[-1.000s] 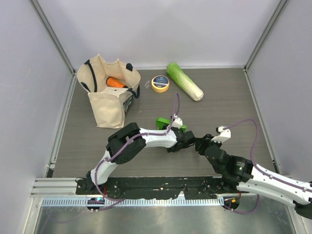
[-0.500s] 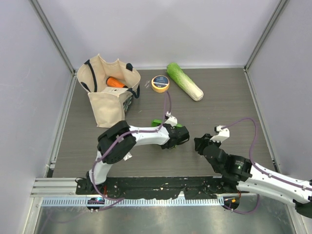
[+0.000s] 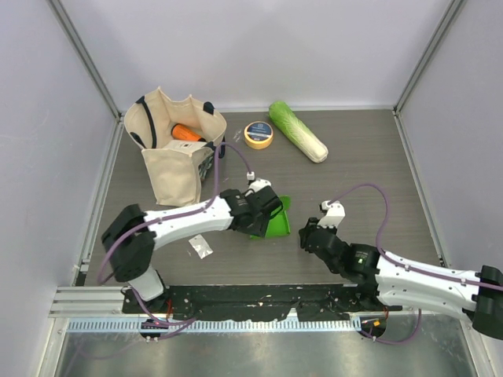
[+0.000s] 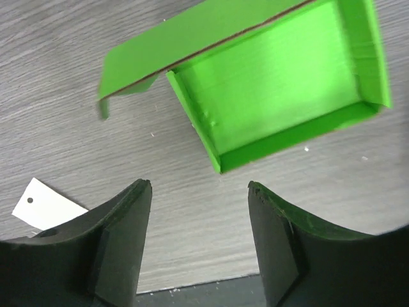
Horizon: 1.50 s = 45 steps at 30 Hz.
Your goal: Fold the paper box
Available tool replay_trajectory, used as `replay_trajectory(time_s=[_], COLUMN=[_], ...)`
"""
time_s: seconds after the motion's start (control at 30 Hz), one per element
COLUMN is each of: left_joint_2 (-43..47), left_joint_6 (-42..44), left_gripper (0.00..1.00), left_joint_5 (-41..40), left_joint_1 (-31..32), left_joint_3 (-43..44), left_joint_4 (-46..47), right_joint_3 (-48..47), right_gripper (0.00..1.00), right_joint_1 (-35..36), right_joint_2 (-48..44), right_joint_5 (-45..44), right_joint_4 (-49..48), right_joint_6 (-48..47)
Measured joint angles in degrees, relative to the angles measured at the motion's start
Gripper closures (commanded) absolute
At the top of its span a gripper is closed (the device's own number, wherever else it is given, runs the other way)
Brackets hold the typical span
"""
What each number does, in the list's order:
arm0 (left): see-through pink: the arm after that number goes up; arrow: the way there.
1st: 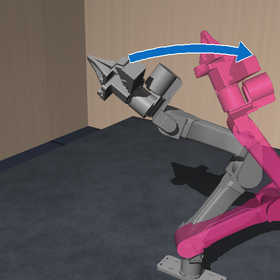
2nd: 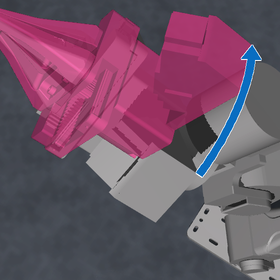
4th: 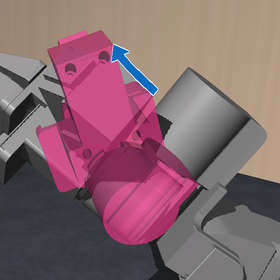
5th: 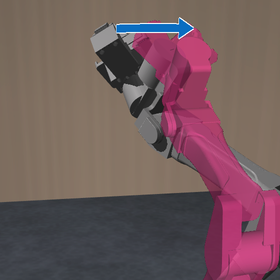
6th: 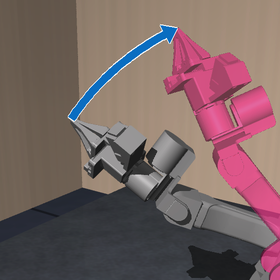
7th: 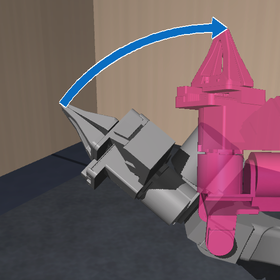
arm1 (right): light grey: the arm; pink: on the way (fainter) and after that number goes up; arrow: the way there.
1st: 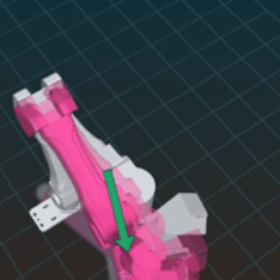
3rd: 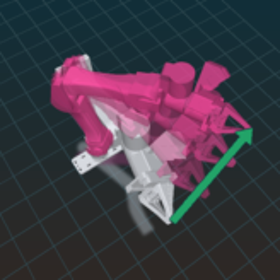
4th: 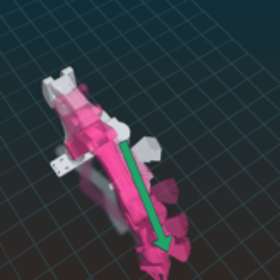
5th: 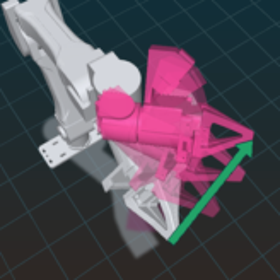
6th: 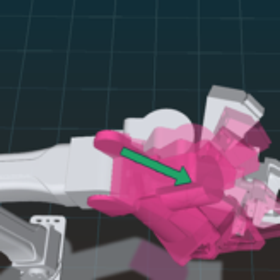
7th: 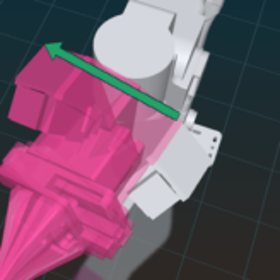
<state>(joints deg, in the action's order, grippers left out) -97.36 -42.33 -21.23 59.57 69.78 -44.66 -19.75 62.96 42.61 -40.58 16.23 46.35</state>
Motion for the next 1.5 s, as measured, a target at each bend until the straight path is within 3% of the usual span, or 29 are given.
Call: replay_trajectory(time_s=[0.17,0.27,0.37,0.5,0.6,0.83,1.37,1.43,1.5], left_joint_2=[10.38,18.47,25.81,29.88,29.35,24.46,17.57,17.35,16.65], left_joint_6=[1.53,3.15,5.33,7.65,8.9,11.65,14.14,14.01,13.94], left_gripper=[0.32,0.37,0.31,0.25,0.23,0.33,0.5,0.42,0.28], left_joint_5=[4.98,8.13,10.93,13.94,15.3,16.37,15.32,15.26,15.23], left_joint_1=[-2.51,-5.01,-8.46,-13.35,-15.23,-15.47,-15.52,-15.5,-15.5], left_joint_3=[-4.96,-12.35,-20.02,-26.58,-28.11,-26.93,-23.39,-22.93,-21.92], left_joint_4=[3.87,8.11,13.16,21.03,26.45,34.82,36.46,36.54,36.37], right_joint_3=[-2.08,-4.57,-7.82,-13.03,-15.93,-17.35,-17.42,-17.42,-17.38], right_gripper=[0.62,0.63,0.63,0.61,0.6,0.58,0.6,0.59,0.56], right_joint_1=[-4.35,-12.63,-21.81,-25.03,-26.34,-29.4,-29.7,-29.7,-29.7], right_joint_2=[7.54,11.82,15.63,19.34,21.79,27.21,29.66,29.9,29.86], right_joint_5=[6.75,15.43,24.98,32.98,38.23,45.18,44.5,44.17,43.58], right_joint_4=[-2.99,-5.16,-6.56,-8.87,-11.91,-16.17,-19.67,-20.37,-20.87], right_joint_6=[-3.41,-8.0,-14.32,-23.23,-28.44,-35.98,-40.37,-39.78,-38.66])
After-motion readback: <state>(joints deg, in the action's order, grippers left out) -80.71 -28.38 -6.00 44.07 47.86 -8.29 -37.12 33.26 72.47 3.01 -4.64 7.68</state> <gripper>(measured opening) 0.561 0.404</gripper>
